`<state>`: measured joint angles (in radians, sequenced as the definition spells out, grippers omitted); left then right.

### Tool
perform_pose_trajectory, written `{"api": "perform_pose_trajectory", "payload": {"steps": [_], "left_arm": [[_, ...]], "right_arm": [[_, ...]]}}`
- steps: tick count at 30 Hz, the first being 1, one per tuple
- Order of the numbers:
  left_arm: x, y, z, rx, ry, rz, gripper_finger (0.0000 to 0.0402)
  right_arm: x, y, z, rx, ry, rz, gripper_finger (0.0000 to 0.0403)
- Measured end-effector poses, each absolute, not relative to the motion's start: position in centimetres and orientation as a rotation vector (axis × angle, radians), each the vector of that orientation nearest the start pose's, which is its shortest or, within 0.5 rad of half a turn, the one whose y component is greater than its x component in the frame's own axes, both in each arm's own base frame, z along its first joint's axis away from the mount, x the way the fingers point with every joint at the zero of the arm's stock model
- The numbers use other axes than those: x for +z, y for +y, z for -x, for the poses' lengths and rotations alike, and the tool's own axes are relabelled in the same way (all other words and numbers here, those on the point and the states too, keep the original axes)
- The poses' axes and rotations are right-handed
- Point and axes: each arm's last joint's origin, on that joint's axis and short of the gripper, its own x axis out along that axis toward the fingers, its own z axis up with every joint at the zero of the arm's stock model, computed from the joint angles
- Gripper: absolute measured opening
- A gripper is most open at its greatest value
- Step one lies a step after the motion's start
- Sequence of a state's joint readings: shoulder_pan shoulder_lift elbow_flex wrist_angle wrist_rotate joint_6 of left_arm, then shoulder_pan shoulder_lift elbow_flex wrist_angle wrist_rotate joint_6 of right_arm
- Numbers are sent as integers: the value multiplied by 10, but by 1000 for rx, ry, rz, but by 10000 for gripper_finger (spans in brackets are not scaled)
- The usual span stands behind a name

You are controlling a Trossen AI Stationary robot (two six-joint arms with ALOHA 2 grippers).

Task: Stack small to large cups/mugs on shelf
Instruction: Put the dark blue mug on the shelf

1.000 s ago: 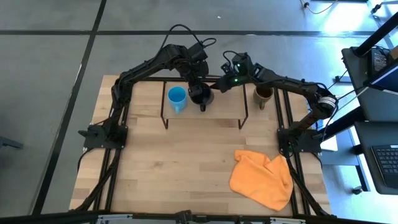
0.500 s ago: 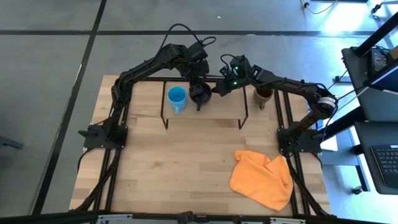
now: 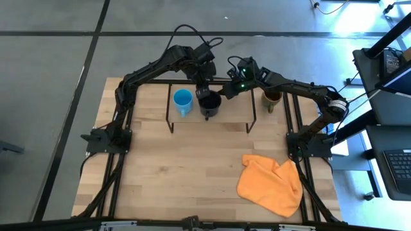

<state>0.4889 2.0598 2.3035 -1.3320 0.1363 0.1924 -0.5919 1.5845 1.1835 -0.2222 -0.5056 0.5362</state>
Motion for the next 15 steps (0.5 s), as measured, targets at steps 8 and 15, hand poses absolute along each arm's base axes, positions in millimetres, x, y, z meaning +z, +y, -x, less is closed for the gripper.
{"api": "perform_pose_trajectory", "payload": {"steps": [8,15], "left_arm": [[369,192,-365,226,1062,161,61],[370,191,-362,231,1075,161,61]], "right_arm": [[272,-187,-294,-253,499,-836,13],[263,-189,-284,-323,602,-829,13]]}}
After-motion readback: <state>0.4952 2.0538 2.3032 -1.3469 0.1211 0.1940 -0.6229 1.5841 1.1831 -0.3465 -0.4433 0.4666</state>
